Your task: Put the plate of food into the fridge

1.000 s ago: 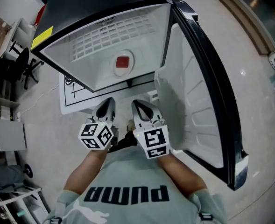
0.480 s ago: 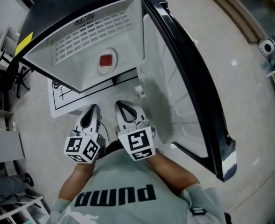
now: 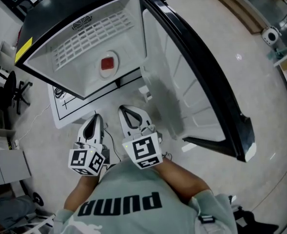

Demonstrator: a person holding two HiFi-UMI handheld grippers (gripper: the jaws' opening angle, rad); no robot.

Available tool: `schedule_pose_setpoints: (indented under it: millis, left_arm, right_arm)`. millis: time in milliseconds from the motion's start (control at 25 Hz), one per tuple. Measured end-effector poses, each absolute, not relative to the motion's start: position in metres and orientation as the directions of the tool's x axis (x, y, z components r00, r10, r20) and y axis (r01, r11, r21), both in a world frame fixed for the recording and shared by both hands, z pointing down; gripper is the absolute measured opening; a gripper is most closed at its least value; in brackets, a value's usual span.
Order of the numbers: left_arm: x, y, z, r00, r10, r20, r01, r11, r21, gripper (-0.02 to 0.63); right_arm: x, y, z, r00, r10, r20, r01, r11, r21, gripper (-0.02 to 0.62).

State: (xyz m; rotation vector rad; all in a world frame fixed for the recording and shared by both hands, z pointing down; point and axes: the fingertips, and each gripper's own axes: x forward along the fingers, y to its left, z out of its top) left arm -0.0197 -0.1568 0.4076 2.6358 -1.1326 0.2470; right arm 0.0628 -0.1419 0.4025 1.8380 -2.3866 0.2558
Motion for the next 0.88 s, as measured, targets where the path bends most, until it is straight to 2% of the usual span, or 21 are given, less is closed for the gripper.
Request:
schedule_pose_setpoints:
  millis: [240,520,880]
  left_arm:
    - [-0.046,-0.145,0.4,0.748,-0.617,0.244,-0.654,-0.749,0.108,0.006]
    - [-0.1,-0.105,0.412,0.777,-0.576,0.252,-0.62,-0.77,0.152,0.006]
    - [-0.128,-0.053,0.402,0.839,-0.494,0.229,-0.525,-0.845,0.103,0.006]
  right_arm:
    - [0.033,-0.122,0.4,-0.155,-0.971,0.18,-0.986,0.142,-0.083,0.005]
    - [-0.012,-0.069,0.427,-0.1,-0.944,0.314,-0.994,0.078,-0.08,0.005]
    - [-0.064,-0.02,0.4,-0.016,-0.975,0.22,-0.998,0.002,-0.063,0.005]
